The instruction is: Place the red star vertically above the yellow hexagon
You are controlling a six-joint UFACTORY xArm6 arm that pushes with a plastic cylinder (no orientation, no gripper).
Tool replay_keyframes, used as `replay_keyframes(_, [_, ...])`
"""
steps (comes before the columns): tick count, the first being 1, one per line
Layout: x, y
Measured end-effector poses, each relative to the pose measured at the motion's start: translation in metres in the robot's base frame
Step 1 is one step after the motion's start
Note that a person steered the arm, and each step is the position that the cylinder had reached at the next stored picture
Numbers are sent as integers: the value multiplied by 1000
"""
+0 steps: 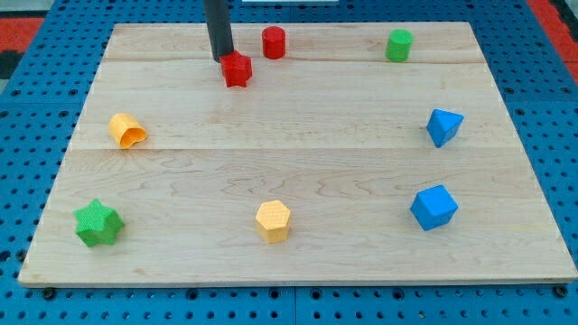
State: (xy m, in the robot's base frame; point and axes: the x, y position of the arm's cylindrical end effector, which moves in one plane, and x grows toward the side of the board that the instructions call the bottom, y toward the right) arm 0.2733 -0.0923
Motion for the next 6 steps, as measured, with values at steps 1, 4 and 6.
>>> replay_keyframes(1, [-12,-6])
replay_keyframes(4, [-15,-33])
replay_keyframes(6, [14,6])
